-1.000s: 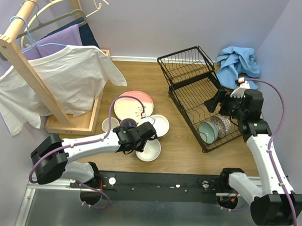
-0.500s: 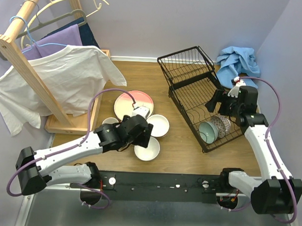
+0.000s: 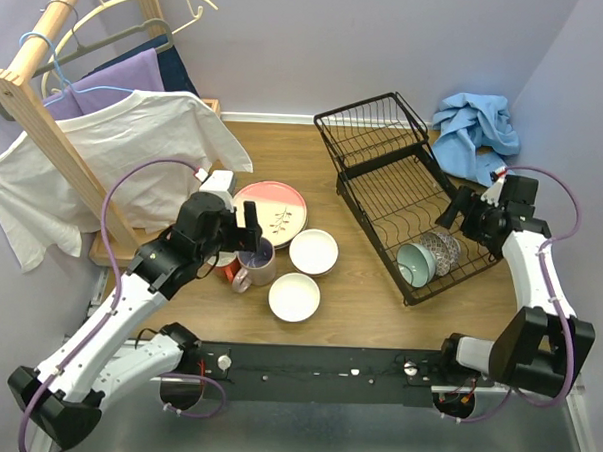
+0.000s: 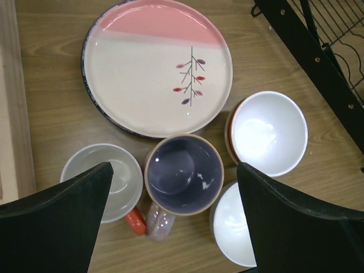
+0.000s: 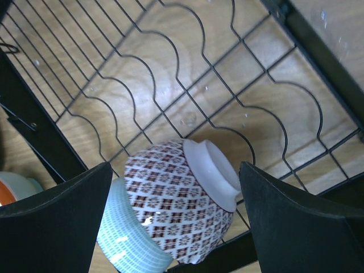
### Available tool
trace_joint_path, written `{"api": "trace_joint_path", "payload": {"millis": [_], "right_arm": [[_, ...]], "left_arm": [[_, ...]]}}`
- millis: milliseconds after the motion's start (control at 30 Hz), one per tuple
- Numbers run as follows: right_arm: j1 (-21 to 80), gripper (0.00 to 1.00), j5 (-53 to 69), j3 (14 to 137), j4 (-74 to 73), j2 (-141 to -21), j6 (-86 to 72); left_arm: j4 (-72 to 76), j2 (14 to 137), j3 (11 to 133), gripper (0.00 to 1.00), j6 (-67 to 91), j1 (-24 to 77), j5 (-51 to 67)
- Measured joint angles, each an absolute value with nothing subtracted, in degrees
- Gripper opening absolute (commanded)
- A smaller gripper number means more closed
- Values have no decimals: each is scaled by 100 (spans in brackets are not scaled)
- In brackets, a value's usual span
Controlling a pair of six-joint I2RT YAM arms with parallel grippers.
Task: Unload the mixed dishes from the dish rack
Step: Pick up the bowl from the dish rack.
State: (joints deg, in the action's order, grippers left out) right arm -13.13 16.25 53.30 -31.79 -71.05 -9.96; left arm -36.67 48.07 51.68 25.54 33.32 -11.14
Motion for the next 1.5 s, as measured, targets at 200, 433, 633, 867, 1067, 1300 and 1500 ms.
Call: {"api": "trace_joint_path", "payload": {"millis": [200,433,633,867,1067,1300,1500], "right_arm": [[-1667,100,2014,5343,-3439,-7430,-799],[-1962,100,2467,5524,-3680,-7760,-423],[-2038,100,2941,5719,-3876,-8068,-40],[-2038,100,3387,5776,-4007,-8197,292],[-2038,100,3507,5776,-4042,-8462,410],[-2038,89,3546,5776,-4075,-8562,469],[-2038,69,3656,5804,-4077,-8560,617]], "left_arm": [[-3026,4298,4458,98,2250,2902,-864],[-2449,3951,3557,98,2014,2978,-803],[-2182,3859,3468,98,1820,3197,-851],[-2040,3780,3468,98,1706,3374,-972],[-1994,3774,3468,98,1682,3411,-989],[-1973,3778,3468,98,1651,3417,-989],[-1964,3822,3468,98,1645,3433,-989]]}}
